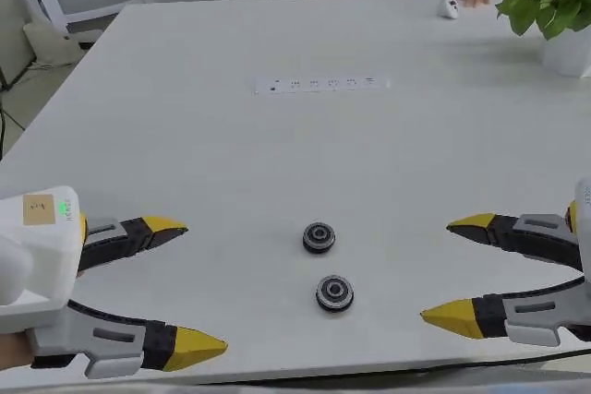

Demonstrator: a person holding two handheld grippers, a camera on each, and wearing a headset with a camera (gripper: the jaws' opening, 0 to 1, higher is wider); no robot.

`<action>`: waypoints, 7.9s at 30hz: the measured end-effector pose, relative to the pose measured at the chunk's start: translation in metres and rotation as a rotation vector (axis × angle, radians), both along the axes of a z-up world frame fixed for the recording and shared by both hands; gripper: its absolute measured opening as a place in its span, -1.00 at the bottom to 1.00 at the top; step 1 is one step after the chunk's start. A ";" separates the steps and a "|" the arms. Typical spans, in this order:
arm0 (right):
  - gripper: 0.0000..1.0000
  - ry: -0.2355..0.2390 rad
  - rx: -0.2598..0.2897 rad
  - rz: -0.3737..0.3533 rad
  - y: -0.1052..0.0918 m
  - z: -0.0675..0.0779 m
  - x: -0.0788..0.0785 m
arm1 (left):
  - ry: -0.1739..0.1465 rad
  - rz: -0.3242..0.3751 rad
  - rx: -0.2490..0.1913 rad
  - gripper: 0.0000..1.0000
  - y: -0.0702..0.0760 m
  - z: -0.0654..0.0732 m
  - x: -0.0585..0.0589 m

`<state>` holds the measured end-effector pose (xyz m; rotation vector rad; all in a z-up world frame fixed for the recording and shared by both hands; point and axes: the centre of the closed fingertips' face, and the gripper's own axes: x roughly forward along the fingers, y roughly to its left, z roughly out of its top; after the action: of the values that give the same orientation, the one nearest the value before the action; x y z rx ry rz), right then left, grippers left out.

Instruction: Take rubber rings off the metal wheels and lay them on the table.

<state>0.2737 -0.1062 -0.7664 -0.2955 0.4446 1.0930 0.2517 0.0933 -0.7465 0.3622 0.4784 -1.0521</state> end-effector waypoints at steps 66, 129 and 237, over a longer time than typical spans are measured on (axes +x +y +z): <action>-0.01 0.009 -0.035 0.105 0.028 -0.018 0.035 | 0.027 -0.136 0.032 0.15 -0.047 -0.014 0.052; -0.34 0.111 -0.057 0.171 0.051 -0.079 0.027 | 0.180 -0.219 0.042 -0.30 -0.116 -0.088 0.049; -1.00 0.326 0.103 0.045 0.062 -0.096 0.024 | 0.062 -0.211 0.117 -0.74 -0.127 -0.104 0.051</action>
<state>0.2979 -0.0443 -0.8623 -0.0347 0.6716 1.2087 0.3029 -0.0334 -0.8504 0.4924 0.5675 -1.2454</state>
